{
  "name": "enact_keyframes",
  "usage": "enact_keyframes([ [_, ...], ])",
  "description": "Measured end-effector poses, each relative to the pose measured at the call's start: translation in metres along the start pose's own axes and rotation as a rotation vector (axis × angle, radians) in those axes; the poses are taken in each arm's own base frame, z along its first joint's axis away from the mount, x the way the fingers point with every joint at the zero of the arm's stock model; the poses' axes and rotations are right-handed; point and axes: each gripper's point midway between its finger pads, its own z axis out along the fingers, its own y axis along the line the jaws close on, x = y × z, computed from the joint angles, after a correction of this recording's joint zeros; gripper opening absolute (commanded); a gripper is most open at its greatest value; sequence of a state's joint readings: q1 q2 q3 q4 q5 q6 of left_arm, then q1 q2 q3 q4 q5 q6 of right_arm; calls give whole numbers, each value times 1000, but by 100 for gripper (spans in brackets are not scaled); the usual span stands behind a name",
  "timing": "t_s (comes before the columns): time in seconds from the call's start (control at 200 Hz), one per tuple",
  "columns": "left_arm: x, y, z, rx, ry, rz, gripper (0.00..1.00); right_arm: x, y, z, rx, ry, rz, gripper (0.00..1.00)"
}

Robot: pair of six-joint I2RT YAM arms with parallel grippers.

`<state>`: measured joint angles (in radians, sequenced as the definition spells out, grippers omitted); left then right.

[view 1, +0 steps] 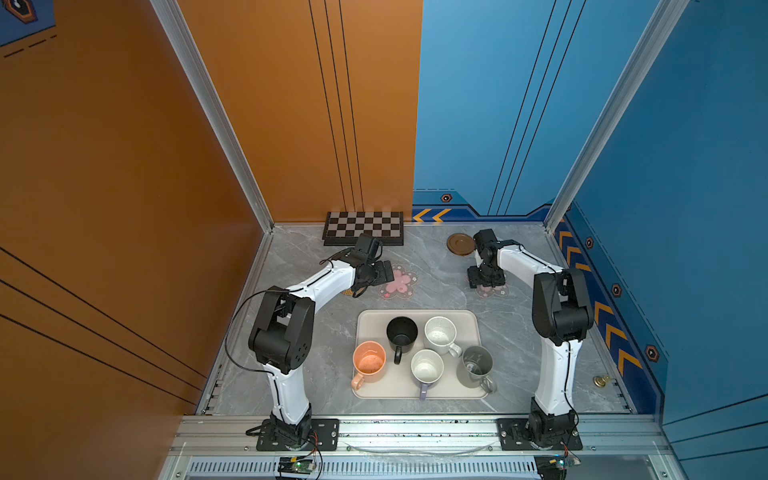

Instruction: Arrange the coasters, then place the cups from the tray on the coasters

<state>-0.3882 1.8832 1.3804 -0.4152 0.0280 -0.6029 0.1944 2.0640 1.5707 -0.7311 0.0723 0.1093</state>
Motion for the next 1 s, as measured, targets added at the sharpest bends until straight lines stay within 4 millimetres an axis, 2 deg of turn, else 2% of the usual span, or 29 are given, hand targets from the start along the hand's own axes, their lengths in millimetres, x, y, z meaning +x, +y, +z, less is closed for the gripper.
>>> enact_keyframes([
  [0.2,-4,-7,8,21,14,-2,98,-19,8,-36,-35,-96,14,70],
  [0.4,-2,-8,27,22,43,-2,98,-24,16,-53,-49,-137,12,70],
  [0.601,7,-4,44,7,79,-4,98,-20,21,-58,-61,-150,19,70],
  [0.996,3,-11,57,24,90,-4,99,-14,21,-52,-64,-145,37,71],
])
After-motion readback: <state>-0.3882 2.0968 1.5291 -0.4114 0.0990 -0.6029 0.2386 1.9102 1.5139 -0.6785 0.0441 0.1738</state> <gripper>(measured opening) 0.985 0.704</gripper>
